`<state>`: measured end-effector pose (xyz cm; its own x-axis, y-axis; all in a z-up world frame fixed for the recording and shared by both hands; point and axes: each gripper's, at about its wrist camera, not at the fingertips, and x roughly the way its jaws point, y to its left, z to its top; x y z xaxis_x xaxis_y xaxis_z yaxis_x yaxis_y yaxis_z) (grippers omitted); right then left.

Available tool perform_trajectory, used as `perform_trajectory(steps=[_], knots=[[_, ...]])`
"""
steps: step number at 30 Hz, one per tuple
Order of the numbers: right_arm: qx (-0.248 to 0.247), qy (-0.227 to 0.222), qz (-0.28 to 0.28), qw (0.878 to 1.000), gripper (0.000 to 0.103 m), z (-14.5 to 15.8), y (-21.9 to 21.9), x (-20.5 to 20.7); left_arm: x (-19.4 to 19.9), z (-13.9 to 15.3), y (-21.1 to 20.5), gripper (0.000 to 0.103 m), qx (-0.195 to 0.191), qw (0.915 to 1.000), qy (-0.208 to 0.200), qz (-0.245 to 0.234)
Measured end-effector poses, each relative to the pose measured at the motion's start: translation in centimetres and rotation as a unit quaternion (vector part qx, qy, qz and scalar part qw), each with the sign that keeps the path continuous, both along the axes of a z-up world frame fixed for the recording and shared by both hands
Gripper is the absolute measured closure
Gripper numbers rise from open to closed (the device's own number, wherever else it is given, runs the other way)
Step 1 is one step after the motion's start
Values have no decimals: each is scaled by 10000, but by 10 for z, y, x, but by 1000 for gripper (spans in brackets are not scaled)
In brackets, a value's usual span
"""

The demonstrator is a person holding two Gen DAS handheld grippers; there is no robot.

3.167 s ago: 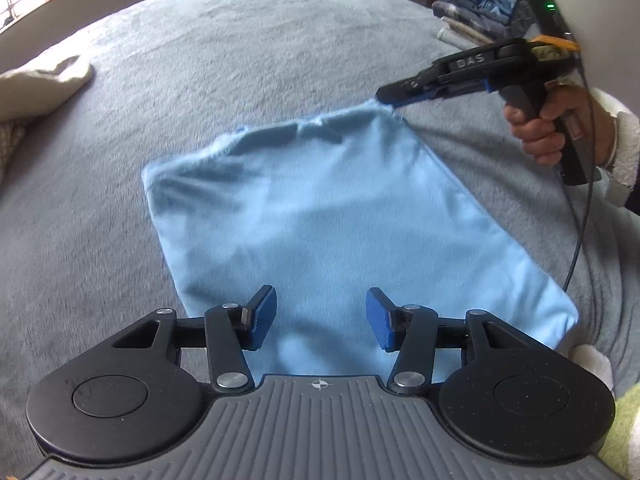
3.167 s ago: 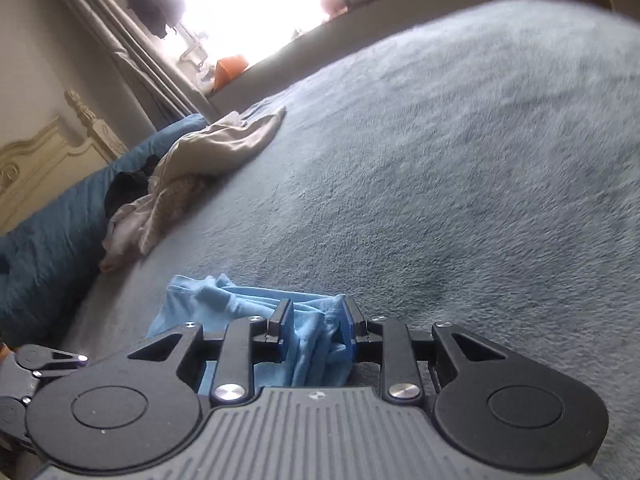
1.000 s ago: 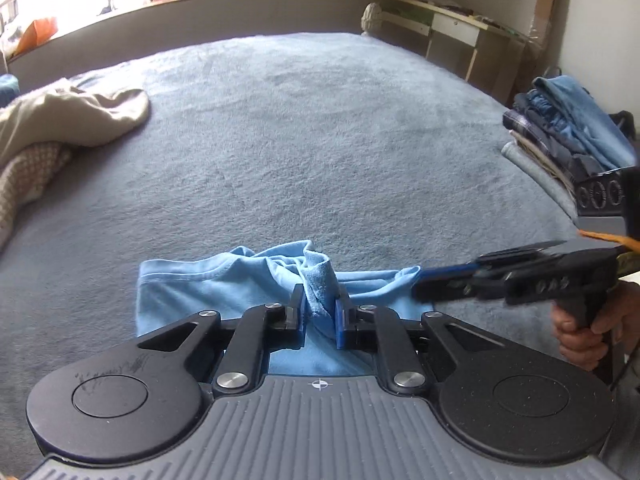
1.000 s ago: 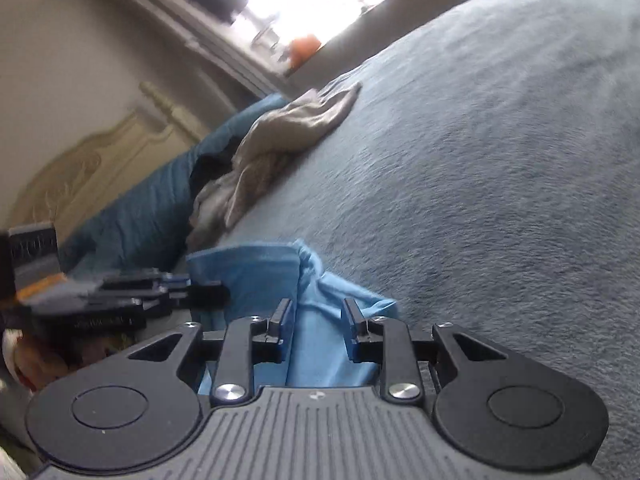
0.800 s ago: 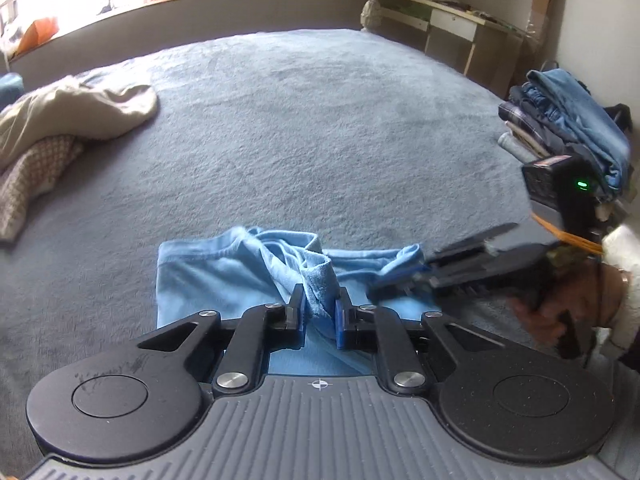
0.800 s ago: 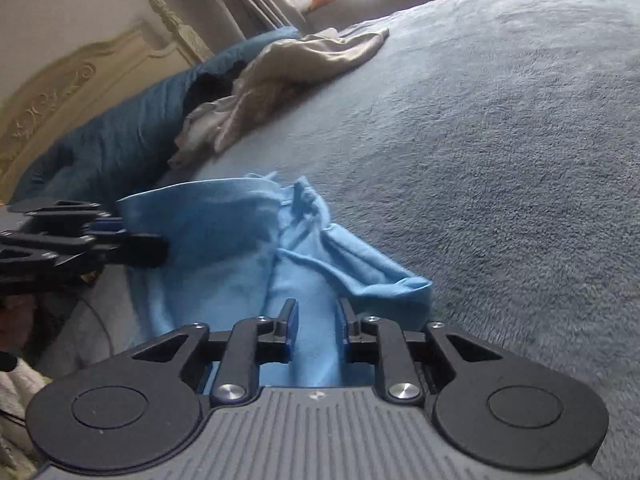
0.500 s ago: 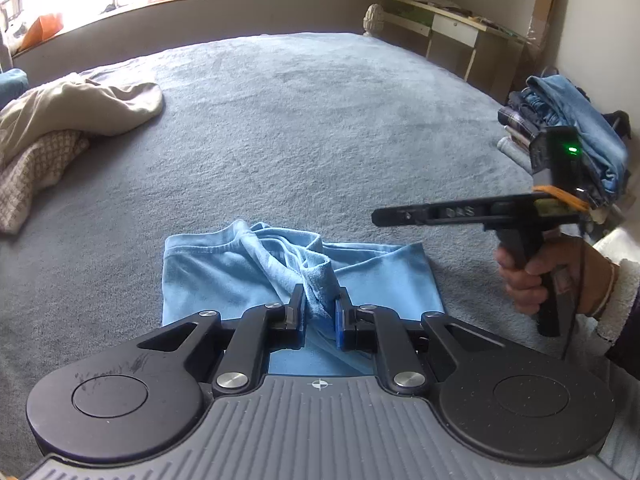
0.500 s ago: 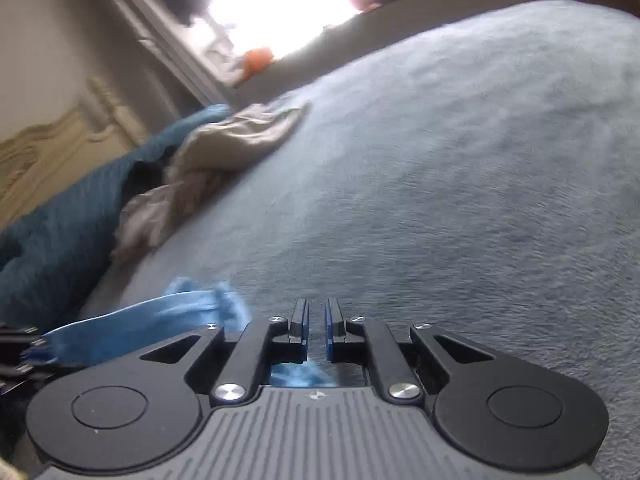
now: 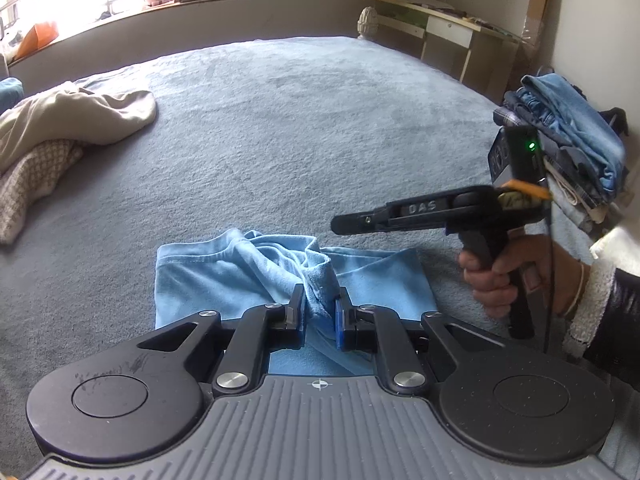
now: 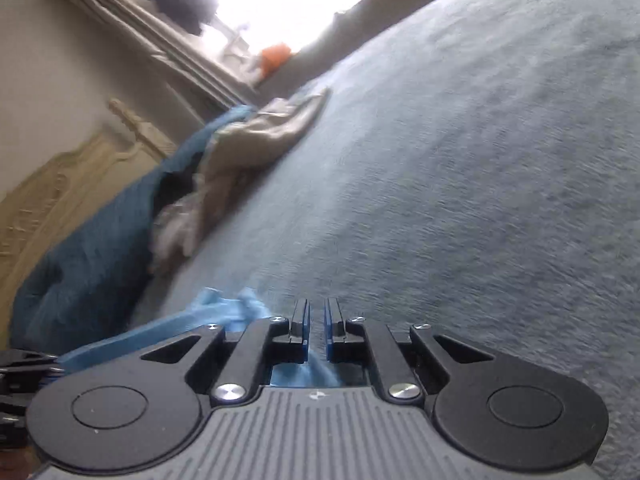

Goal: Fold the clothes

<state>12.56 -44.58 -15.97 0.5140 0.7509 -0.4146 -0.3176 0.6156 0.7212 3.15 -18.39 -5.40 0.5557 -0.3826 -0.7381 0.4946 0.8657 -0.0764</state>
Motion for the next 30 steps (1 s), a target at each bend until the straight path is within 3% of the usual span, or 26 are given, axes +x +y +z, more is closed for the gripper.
perform_trajectory(steps=[4,6,10,13,16,17,19,20,24,27,30], knots=[[-97,374,832,9958,94,-9,36,12,0,0,-1,91,11,10000,-8,-2],[-104,483,543,9973,99,-19,37,22,0,1,-2,91,-13,10000,-33,-15],[342,522,-822,9947,95,-12,-12,21,6,-1,-6,91,-132,9999,-94,38],[507,402,-1249,9901,94,0,-54,1,16,-8,-19,91,-176,9996,-196,-55],[218,399,-1419,9888,94,8,-81,-24,31,-19,-37,89,-190,9993,-229,-242],[106,444,-1453,9883,94,7,-87,-32,40,-27,-46,87,-190,9989,-116,-416],[2,590,-1569,9859,94,3,-93,-47,58,-44,-62,66,-181,9975,218,-648],[11,661,-1622,9845,94,0,-95,-53,68,-51,-66,62,-227,9971,424,-585],[46,734,-1770,9815,94,-4,-94,-78,89,-53,-57,55,-862,9909,1025,-149],[13,581,-1764,9826,94,5,-86,-92,95,-42,-41,41,-1424,9818,1247,125],[-63,341,-1706,9847,94,19,-73,-105,101,-36,-30,41,-1821,9685,1637,461]])
